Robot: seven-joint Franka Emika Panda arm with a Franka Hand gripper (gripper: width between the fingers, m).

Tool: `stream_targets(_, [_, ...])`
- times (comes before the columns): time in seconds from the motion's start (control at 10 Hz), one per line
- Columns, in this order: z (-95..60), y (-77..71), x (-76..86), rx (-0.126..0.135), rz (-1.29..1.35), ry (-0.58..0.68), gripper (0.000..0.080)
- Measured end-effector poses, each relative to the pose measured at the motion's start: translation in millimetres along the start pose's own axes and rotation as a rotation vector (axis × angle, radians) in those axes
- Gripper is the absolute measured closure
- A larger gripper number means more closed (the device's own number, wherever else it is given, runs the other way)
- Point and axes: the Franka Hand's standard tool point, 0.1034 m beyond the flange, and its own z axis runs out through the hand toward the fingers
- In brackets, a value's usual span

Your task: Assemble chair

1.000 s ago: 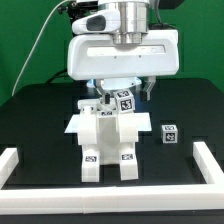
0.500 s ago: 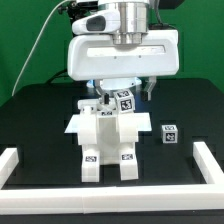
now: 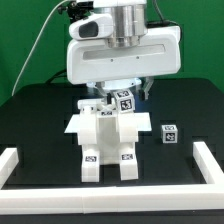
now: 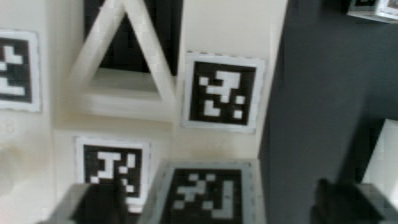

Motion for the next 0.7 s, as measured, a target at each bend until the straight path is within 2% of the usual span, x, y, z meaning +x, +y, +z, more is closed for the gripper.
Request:
stream_targets(0.1, [0.1,0.0,0.0,0.000,0.000,0.000,0.0408])
stream_targets(0.2, [0.1,0.0,-0.1,0.000,0.000,0.000,0.0518])
stream_targets(0.7, [0.1,-0.1,0.0,0.000,0.034,0.000,0.0518])
